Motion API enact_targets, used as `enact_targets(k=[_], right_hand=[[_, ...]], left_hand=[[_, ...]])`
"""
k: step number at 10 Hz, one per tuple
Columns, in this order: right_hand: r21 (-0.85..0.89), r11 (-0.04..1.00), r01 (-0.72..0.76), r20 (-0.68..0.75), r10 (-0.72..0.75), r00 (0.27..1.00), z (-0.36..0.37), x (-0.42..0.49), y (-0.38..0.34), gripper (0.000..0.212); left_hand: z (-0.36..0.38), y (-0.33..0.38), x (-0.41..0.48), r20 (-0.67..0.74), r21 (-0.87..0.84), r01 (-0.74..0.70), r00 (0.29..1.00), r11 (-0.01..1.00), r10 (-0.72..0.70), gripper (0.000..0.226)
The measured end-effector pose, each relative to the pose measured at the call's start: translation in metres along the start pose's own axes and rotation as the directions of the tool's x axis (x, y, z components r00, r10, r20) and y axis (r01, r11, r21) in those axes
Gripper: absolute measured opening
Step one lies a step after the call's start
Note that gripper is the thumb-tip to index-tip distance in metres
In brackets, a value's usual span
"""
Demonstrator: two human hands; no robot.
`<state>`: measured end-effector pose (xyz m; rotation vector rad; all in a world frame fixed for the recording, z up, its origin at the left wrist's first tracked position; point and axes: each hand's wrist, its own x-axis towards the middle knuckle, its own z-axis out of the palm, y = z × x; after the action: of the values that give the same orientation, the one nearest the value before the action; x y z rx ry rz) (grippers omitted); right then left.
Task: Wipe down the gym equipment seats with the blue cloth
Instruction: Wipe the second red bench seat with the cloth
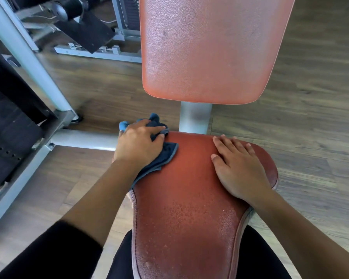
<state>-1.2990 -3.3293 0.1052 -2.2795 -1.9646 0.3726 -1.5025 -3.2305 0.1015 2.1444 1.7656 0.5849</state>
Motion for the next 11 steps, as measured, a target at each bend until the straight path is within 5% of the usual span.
enact_targets(k=[2,4,6,8,10,11], right_hand=[[0.013,1.000,-0.003,-0.005,0.003,1.000,0.001,0.000,0.001,0.055],[0.015,1.000,-0.003,0.000,0.003,1.000,0.001,0.000,0.001,0.055],[0.011,1.000,-0.004,0.006,0.004,1.000,0.000,0.001,0.001,0.054],[0.014,1.000,-0.011,0.015,0.011,1.000,0.000,0.000,0.001,0.055],[0.019,1.000,-0.008,0.024,0.008,1.000,0.000,0.001,0.000,0.055],[0.031,1.000,-0.007,0.023,0.007,1.000,0.000,0.001,0.000,0.054]], left_hand=[[-0.002,-0.002,-0.037,-0.002,-0.061,-0.220,0.975,0.974,0.220,0.043],[0.003,0.000,0.003,-0.009,0.029,0.013,1.000,0.999,-0.013,0.029],[-0.005,-0.003,-0.032,0.027,-0.047,-0.213,0.976,0.976,0.214,0.041],[0.001,0.000,-0.001,-0.010,0.044,-0.051,0.999,0.998,0.051,0.033],[-0.004,-0.002,-0.027,0.059,-0.035,-0.272,0.960,0.962,0.273,0.040],[-0.004,-0.010,-0.013,0.033,-0.022,-0.139,0.990,0.990,0.140,0.030]])
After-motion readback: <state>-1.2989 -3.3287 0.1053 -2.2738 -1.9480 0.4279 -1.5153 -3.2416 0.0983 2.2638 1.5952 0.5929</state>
